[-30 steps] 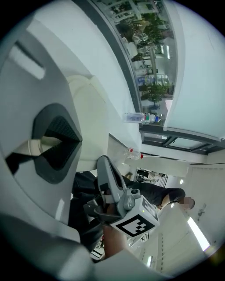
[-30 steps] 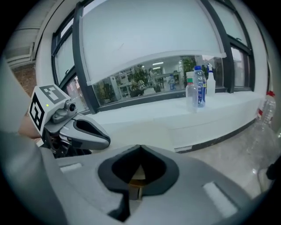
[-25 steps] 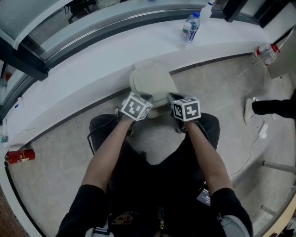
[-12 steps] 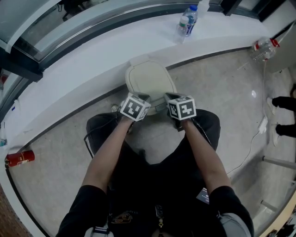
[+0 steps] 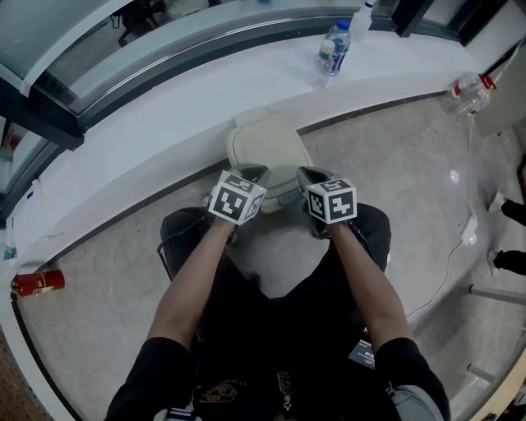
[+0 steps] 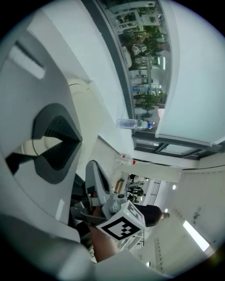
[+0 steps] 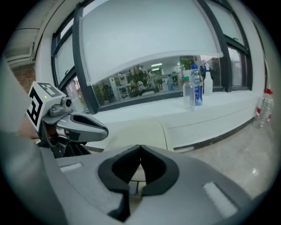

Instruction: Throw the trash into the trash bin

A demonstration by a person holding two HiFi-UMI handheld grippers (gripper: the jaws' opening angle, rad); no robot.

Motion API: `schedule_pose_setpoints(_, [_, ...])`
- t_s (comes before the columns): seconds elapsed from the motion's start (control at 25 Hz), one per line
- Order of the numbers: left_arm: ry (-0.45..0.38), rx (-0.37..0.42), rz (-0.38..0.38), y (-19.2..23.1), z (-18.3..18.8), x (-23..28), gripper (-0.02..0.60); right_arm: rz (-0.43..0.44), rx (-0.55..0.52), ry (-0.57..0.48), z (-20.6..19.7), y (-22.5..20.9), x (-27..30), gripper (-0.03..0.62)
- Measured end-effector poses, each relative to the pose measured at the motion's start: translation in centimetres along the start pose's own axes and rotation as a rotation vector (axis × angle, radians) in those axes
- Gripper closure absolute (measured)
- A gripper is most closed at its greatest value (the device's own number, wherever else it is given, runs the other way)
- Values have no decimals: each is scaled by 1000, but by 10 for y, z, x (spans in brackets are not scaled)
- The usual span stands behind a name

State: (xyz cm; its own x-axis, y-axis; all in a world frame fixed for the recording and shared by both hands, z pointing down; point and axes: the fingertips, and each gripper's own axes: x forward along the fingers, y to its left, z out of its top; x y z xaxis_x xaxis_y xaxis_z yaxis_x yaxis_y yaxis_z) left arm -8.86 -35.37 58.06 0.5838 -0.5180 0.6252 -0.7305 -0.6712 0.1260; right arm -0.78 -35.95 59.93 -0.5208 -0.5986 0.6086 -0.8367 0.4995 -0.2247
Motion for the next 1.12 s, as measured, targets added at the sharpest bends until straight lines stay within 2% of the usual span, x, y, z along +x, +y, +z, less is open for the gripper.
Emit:
schedule_pose_setpoints(0.2, [-215, -20, 30, -2, 60, -42, 575, 9, -44, -192, 61, 8, -44, 591])
schedule_pose_setpoints(0.4, [-367, 12, 55, -22, 106, -89, 575, 14, -75, -353, 104, 23, -97, 591])
schedule_pose_setpoints(0.64, [-470, 58, 84, -60, 136, -143, 575, 36, -124, -477, 129, 50, -162, 591])
schedule_pose_setpoints(1.12, [-588, 101, 120, -134, 165, -232, 575, 61, -208, -627, 145, 102, -268, 591])
